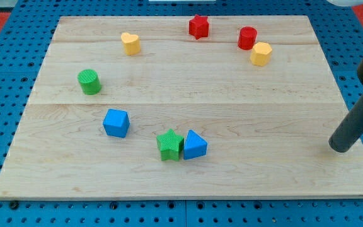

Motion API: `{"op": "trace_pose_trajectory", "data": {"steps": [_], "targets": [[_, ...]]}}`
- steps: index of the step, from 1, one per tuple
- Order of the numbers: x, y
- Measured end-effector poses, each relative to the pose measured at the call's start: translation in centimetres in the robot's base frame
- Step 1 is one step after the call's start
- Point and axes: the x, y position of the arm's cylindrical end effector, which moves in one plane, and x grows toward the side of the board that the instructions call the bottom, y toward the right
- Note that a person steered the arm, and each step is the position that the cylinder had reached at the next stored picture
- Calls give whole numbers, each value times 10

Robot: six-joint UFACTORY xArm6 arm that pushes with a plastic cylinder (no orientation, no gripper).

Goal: Nudge the red circle up a bit

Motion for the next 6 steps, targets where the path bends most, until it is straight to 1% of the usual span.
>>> {"op": "trace_pose_trajectory", "data": {"steps": [3, 5, 6], "targets": [[0, 0], [-39, -45], [-49, -97]]}}
